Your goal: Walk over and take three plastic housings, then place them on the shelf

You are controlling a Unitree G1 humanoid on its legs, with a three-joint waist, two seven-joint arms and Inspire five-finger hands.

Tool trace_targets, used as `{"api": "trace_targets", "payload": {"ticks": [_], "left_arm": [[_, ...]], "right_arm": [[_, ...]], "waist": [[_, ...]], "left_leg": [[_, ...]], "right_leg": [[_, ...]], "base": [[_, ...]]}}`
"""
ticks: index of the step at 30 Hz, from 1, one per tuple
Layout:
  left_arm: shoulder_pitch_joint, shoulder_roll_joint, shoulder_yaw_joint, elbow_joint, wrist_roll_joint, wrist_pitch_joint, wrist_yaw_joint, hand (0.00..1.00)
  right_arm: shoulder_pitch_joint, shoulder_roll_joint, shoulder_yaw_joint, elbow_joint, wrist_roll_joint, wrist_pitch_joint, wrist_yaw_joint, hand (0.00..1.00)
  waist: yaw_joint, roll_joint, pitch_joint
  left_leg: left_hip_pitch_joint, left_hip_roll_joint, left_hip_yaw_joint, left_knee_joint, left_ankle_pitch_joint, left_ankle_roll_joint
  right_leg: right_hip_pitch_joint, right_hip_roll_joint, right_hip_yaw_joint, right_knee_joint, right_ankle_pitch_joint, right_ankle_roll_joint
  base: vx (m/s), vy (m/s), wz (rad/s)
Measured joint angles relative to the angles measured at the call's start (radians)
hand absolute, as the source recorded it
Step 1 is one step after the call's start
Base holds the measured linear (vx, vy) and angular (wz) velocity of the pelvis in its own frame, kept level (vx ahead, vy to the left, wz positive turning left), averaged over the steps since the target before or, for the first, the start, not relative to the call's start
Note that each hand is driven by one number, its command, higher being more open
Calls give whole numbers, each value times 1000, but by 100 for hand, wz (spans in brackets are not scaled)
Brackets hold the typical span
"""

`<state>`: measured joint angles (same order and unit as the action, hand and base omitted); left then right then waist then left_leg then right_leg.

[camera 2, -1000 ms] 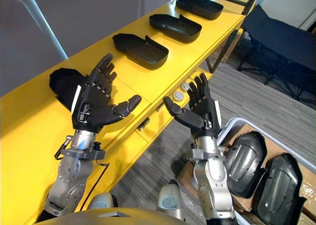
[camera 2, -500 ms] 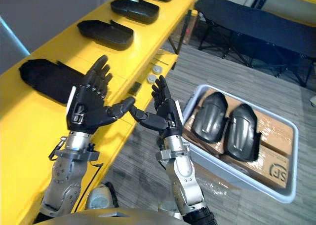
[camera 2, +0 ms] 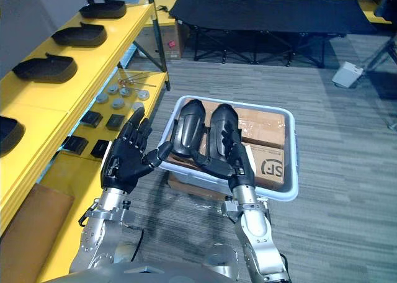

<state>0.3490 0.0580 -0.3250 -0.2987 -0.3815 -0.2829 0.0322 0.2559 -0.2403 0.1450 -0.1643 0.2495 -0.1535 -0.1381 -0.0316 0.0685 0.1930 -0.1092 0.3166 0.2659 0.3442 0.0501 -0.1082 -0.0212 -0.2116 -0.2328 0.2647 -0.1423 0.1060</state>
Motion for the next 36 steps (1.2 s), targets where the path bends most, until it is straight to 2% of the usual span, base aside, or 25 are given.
{"api": "trace_targets", "payload": {"ticks": [1, 2, 3, 4, 5, 6, 8, 11, 14, 17, 21, 26, 31, 33, 34, 36], "left_arm": [[0, 0, 0, 2, -1, 0, 2, 100], [3, 1, 0, 9, -1, 0, 3, 100], [3, 3, 1, 16, -3, 0, -5, 100], [3, 5, 0, 17, -3, 0, -13, 100], [-3, 16, -1, 18, -2, 2, -31, 100], [-16, 33, -9, 20, 2, 6, -38, 100], [-26, 68, -15, 21, 31, 8, -40, 100], [-46, 88, 10, 20, 36, 23, -43, 100], [-83, 112, 38, 21, 36, 26, -40, 100], [-87, 116, 72, 19, 33, 27, -45, 100], [-92, 117, 115, 16, 30, 28, -61, 100], [-116, 122, 135, 16, 30, 29, -67, 100], [-144, 165, 144, 16, 29, 29, -68, 100], [-159, 177, 144, 21, 29, 29, -68, 100], [-175, 176, 144, 38, 28, 29, -68, 100], [-197, 176, 146, 75, 23, 28, -65, 100]], "right_arm": [[0, 1, 0, 6, -5, 0, -12, 100], [-5, 2, -1, 22, -10, 0, -37, 100], [-14, 7, -14, 46, -22, 1, -72, 100], [-22, 12, -20, 59, -40, 3, -95, 100], [-46, 26, -41, 95, -64, 8, -148, 100], [-64, 55, -64, 132, -85, 17, -199, 100], [-74, 90, -91, 167, -87, 36, -271, 100], [-78, 130, -166, 170, -89, 41, -355, 100], [-118, 129, -277, 239, -89, 40, -424, 100], [-200, 97, -390, 358, -87, 40, -503, 100], [-362, -45, -490, 486, -75, 41, -574, 100], [-487, -188, -530, 602, 5, 38, -573, 100], [-590, -268, -523, 823, 97, 37, -466, 100], [-643, -314, -504, 937, 120, 40, -423, 100], [-688, -359, -489, 1022, 121, 45, -396, 100], [-751, -402, -470, 1103, 126, 47, -366, 100]], "waist": [[1, 0, 0], [10, 0, 0], [12, 3, -3], [14, 5, -6], [23, 5, -17], [31, -20, -16], [38, -48, -17], [41, -67, -19], [52, -96, -15], [57, -102, -5], [84, -93, 38], [108, -98, 117], [122, -95, 185], [137, -85, 210], [139, -69, 224], [144, -55, 234]], "left_leg": [[3, -12, -12, 3, -27, -1], [19, -38, -38, -1, -86, 1], [38, -52, -40, -25, -130, 22], [51, -60, -44, -50, -150, 20], [57, -78, -41, -81, -178, -15], [54, -104, -26, -84, -178, -16], [46, -131, -15, -67, -184, -10], [18, -142, -1, -30, -209, 6], [-57, -147, -18, 20, -228, 12], [-106, -145, -44, 49, -230, 13], [-186, -119, -71, 109, -236, 10], [-219, -113, -88, 142, -240, 10], [-263, -115, -110, 168, -246, 16], [-289, -116, -115, 186, -248, 19], [-311, -119, -130, 201, -249, 22], [-333, -121, -139, 213, -252, 26]], "right_leg": [[0, 5, 8, -11, 10, 1], [0, 10, 22, -28, 28, 3], [-4, 11, 29, -36, 40, 14], [-13, 12, 35, -35, 45, 22], [-38, 2, 51, -32, 56, 39], [-51, -21, 72, -44, 79, 53], [-43, -48, 71, -79, 117, 64], [-26, -60, 32, -161, 198, 62], [-30, -66, -17, -227, 230, 65], [-33, -60, -47, -253, 244, 67], [-65, -32, -65, -277, 273, 57], [-67, -26, -80, -287, 285, 56], [-85, -25, -94, -287, 290, 58], [-101, -25, -95, -287, 297, 63], [-106, -25, -108, -287, 300, 65], [-118, -25, -115, -284, 302, 65]], "base": [[-17, 40, -49], [-12, 89, -40], [-10, 117, -38], [-26, 147, -33], [-25, 185, -33], [-32, 194, -32], [-32, 237, -17], [-46, 158, -11], [-54, 63, 9], [-52, 2, 28], [-58, -20, 5], [-45, -6, 5], [-34, 20, 9], [-12, 19, 6], [-22, 32, 16], [-38, 38, 10]]}}
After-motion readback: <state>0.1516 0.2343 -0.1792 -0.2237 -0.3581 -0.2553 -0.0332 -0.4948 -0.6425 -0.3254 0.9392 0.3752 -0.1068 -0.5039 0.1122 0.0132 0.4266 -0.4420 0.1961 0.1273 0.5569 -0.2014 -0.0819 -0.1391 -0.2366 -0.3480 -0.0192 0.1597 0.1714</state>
